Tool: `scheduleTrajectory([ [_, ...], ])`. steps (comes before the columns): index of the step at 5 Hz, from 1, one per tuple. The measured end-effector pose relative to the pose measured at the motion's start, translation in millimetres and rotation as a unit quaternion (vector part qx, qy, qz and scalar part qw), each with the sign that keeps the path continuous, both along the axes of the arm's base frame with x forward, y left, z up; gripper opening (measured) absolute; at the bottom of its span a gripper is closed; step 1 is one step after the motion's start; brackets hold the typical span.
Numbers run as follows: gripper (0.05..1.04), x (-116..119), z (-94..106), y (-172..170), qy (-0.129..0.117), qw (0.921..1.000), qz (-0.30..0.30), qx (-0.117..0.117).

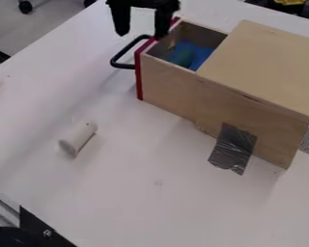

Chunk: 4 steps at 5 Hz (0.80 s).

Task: Closed the drawer

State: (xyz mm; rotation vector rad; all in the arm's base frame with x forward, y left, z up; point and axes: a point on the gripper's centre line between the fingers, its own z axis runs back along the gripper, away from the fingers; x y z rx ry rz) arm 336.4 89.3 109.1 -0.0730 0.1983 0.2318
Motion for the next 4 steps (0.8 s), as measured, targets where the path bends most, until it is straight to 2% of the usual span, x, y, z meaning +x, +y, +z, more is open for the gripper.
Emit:
scheduleTrajectory([
  [1, 0.997, 7.6, -1.9, 9.0, -0.027, 0.9994, -0.006, 0.021],
  [2, 0.997, 14.0, 0.5, 16.3, -0.044, 0.9986, -0.009, 0.027],
  [4, 0.997, 20.4, -19.5, 27.6, -0.039, 0.9971, -0.036, 0.055],
])
